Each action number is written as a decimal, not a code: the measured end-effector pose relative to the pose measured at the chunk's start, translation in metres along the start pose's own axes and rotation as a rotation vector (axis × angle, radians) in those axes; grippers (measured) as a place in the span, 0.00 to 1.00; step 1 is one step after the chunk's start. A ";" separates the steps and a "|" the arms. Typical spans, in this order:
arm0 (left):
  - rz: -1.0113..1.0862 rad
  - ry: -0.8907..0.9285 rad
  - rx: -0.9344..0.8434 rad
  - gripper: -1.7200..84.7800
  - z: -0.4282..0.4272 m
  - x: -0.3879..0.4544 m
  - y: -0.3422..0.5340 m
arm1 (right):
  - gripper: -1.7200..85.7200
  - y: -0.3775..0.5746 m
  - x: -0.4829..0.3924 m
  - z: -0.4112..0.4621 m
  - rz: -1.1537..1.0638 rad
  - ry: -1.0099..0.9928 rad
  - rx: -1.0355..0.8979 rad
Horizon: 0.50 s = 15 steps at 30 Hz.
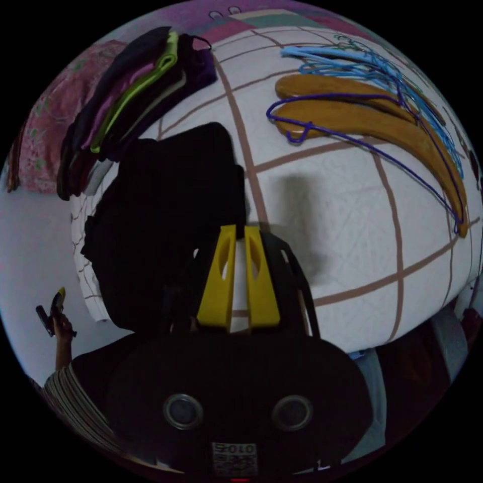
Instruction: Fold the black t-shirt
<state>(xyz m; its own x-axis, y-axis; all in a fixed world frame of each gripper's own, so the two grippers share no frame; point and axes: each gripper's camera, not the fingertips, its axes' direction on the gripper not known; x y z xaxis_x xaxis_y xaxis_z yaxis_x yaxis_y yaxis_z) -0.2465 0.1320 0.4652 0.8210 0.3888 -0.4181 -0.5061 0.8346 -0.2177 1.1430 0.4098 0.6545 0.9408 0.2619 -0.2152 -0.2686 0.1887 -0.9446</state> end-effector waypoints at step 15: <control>0.815 -0.478 -0.083 0.06 0.100 0.141 -0.079 | 0.15 0.022 -0.229 -0.009 -0.788 0.208 0.552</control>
<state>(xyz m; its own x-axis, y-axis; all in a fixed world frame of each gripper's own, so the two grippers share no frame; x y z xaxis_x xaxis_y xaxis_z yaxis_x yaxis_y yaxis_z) -0.0640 0.1600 0.5116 0.2181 0.9736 -0.0672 -0.9733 0.2120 -0.0876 0.9234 0.3458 0.6814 0.8954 -0.2904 0.3375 0.4423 0.6675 -0.5991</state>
